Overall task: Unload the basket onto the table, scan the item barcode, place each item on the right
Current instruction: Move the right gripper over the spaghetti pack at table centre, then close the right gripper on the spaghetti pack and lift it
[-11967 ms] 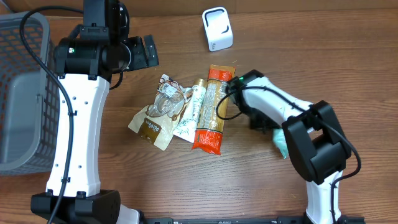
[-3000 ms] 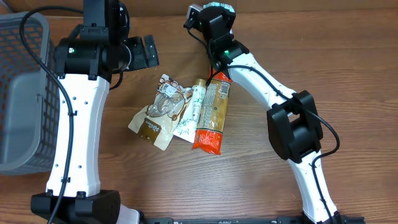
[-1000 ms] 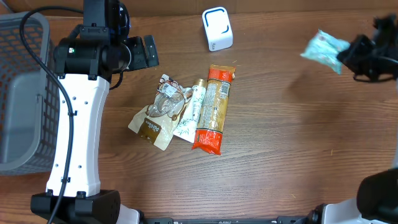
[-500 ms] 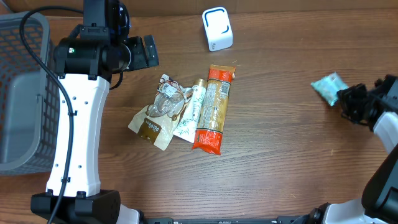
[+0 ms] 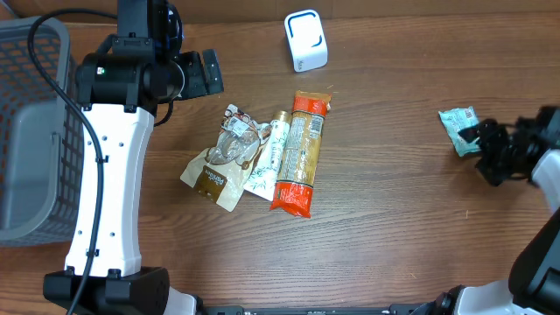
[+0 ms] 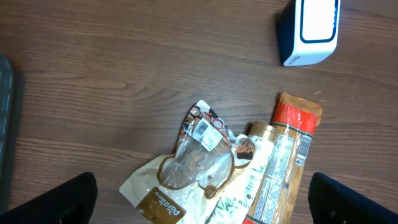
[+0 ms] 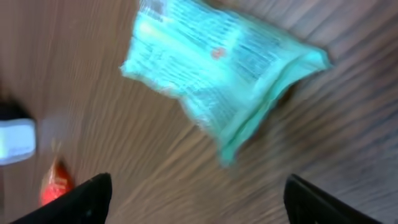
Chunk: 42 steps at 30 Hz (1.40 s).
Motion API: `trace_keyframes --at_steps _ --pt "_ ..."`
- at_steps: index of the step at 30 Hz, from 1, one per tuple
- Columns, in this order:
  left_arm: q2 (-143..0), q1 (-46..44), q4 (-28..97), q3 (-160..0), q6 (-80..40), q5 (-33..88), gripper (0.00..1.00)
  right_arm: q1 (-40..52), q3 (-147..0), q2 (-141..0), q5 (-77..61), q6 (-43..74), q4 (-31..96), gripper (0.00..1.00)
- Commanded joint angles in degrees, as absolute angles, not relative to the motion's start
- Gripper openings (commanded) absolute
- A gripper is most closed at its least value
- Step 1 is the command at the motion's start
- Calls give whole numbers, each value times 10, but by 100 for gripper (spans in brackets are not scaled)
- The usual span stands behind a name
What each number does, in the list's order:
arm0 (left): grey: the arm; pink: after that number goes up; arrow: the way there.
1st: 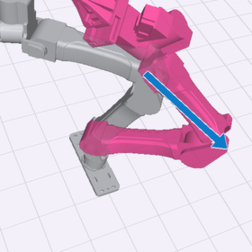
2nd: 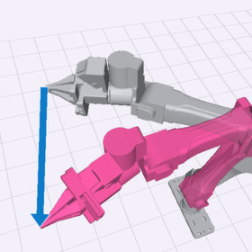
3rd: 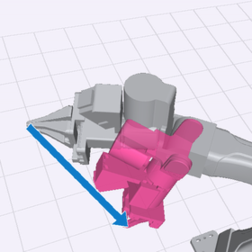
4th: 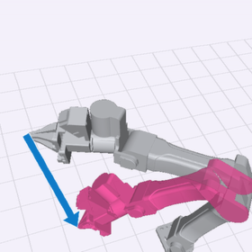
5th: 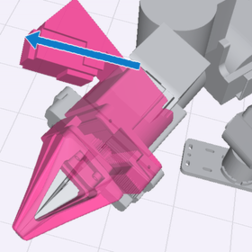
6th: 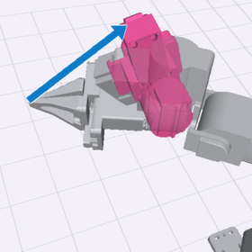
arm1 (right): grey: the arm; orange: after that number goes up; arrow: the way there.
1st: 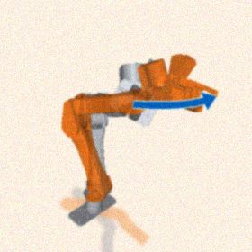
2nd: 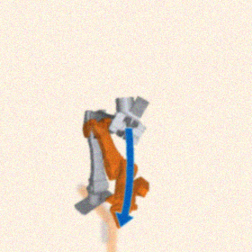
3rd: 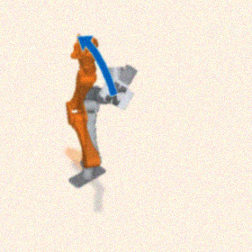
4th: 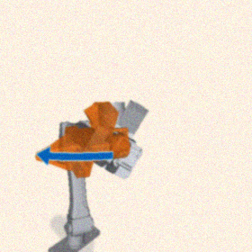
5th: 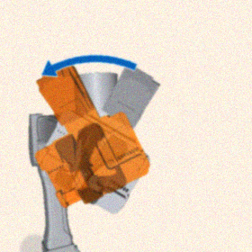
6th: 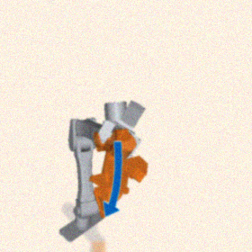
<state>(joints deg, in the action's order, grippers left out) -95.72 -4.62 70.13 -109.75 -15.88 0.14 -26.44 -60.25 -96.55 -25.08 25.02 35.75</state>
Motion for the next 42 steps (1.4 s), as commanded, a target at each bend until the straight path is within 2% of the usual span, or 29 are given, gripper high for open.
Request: trace_keyframes --at_steps 1,4,9,14,18,22,24,27,30,42 --pt "-955 -45 701 -1094 -148 -6 100 -245 -691 -932 -303 157 424 96" --pt "-955 -45 701 -1094 -148 -6 100 -207 -731 -932 -322 111 475 100" --pt "-955 -45 701 -1094 -148 -6 100 -89 -727 -940 -416 112 413 100" --pt "-955 -45 701 -1094 -148 -6 100 18 -727 -979 -339 184 355 100" --pt "-955 -45 701 -1094 -148 -6 100 78 -727 -1028 -328 242 340 89" --pt "-955 -45 701 -1094 -148 -6 100 128 -727 -1075 -329 275 338 72" --pt "-955 -45 701 -1094 -148 -6 100 152 -727 -1090 -328 286 339 67" --pt "-955 -45 701 -1094 -148 -6 100 192 -727 -1107 -325 288 336 66" --pt "-955 -45 701 -1094 -148 -6 100 227 -727 -1112 -306 288 337 59" --pt "-955 -44 701 -1094 -148 -6 100 297 -772 -1107 -304 288 328 58"
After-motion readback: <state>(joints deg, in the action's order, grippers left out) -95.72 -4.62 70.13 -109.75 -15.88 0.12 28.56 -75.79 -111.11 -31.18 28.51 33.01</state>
